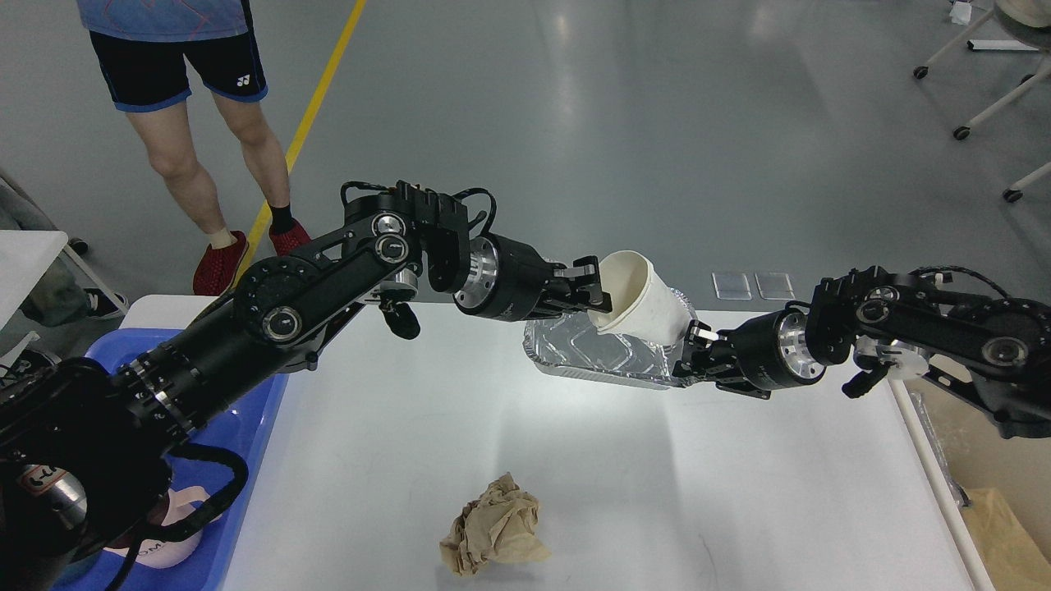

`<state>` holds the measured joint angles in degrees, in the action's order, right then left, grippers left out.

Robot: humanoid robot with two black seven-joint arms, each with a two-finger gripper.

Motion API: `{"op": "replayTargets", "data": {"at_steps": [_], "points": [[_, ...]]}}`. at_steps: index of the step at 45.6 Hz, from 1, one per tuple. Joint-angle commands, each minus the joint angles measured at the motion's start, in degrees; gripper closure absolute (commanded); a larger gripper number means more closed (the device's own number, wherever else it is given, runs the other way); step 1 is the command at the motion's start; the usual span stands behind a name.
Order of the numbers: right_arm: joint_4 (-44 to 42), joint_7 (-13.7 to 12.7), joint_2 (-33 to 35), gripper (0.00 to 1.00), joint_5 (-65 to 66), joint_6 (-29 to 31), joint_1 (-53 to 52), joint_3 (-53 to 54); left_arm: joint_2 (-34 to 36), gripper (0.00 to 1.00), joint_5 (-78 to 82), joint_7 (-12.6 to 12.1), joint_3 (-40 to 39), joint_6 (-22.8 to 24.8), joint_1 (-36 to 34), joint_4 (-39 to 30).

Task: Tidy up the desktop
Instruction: 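Swing the paper cup over and drop it into the foil tray, then withdraw the left gripper back toward the blue bin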

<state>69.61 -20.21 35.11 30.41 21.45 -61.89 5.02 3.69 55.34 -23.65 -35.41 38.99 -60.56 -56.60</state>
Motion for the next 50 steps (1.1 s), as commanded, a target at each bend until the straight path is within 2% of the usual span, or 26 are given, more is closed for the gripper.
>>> {"op": "replayTargets", "data": {"at_steps": [1, 5, 12, 15, 17, 23, 32, 39, 50], "points": [[0.0, 0.0, -0.1, 1.00, 0.0, 0.0, -0.2, 0.1, -0.1, 0.89, 0.3, 0.0, 0.0, -0.6, 0.9, 0.0], [0.0, 0.0, -0.1, 1.00, 0.0, 0.0, -0.2, 0.1, -0.1, 0.84, 0.3, 0.0, 0.0, -0.7, 1.1, 0.0], [0.0, 0.0, 0.0, 1.00, 0.0, 0.0, -0.2, 0.1, -0.1, 0.54, 0.2, 0.0, 0.0, -2.2, 1.2, 0.0], [0.0, 0.0, 0.0, 1.00, 0.0, 0.0, -0.2, 0.1, -0.1, 0.36, 0.2, 0.0, 0.0, -2.8, 1.0, 0.0], [0.0, 0.0, 0.0, 1.00, 0.0, 0.0, -0.2, 0.1, 0.0, 0.27, 0.2, 0.0, 0.0, -3.2, 0.8, 0.0], [0.0, 0.0, 0.0, 1.00, 0.0, 0.0, -0.2, 0.1, 0.7, 0.13, -0.1, 0.3, -0.2, -4.2, 0.4, -0.1], [0.0, 0.0, 0.1, 1.00, 0.0, 0.0, 0.3, 0.1, 3.1, 0.05, -0.8, 0.4, -0.8, -4.1, -0.8, -1.1], [-0.1, 0.0, 0.1, 1.00, 0.1, 0.0, 0.5, 0.1, 9.3, 0.04, -0.8, 0.7, -1.9, -4.2, -0.1, -5.5], [-0.2, 0.0, -0.5, 1.00, 1.0, 0.0, 1.2, 0.3, 24.2, 0.04, -0.9, 5.8, -5.9, -7.0, 5.4, -17.4]]}}
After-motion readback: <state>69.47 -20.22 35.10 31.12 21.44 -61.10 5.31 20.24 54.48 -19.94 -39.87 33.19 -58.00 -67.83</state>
